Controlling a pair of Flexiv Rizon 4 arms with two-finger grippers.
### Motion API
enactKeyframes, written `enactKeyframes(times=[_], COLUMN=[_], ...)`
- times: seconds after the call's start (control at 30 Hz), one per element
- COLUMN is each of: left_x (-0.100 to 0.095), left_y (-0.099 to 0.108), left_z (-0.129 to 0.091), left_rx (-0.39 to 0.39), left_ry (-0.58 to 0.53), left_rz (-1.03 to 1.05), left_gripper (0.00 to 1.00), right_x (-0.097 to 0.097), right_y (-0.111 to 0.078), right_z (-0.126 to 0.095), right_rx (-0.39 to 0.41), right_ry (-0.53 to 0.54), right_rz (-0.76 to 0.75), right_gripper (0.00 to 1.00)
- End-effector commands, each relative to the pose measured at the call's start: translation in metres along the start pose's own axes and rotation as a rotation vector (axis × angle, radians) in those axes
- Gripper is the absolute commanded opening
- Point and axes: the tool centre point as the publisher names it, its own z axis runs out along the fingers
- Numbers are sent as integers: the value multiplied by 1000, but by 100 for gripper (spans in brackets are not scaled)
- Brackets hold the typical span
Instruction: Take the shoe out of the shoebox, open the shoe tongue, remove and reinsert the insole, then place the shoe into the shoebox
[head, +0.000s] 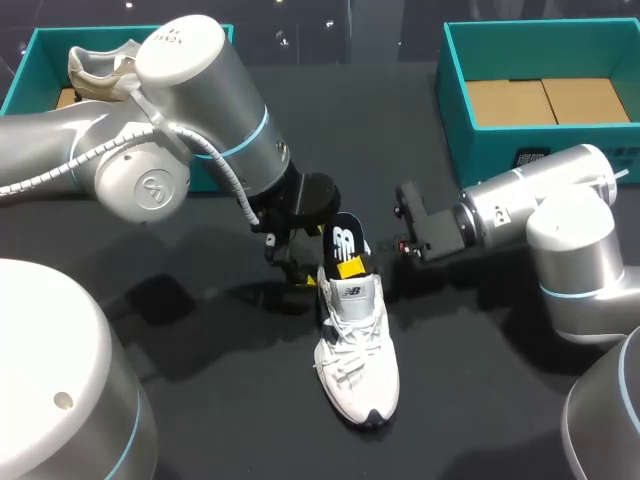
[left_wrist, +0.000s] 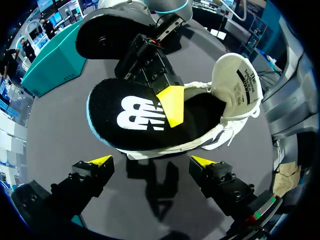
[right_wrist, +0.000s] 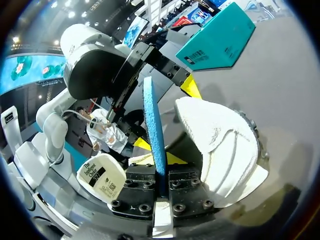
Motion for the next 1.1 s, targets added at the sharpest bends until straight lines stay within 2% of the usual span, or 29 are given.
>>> enactKeyframes(times=[0.03,0.2,0.27,0.37,1.1], left_x=[0,0,0,0,0], left_y=[0,0,0,0,0], left_z=[1,1,1,1,1], left_rx=[-1,-1,-1,-1,-1], left_ry=[0,0,0,0,0], left_rz=[0,0,0,0,0], left_gripper=[100,100,100,100,100], right_x=[-1,-1,-2,-1,2], right_y=[-3,2,5,11,31], right_z=[5,2,0,-3,-17], right_rx=[14,12,6,-7,-28], right_ry=[1,-15,-27,-47,-95], right_rz=[12,10,0,-16,-66], right_gripper=[0,0,21,36,31])
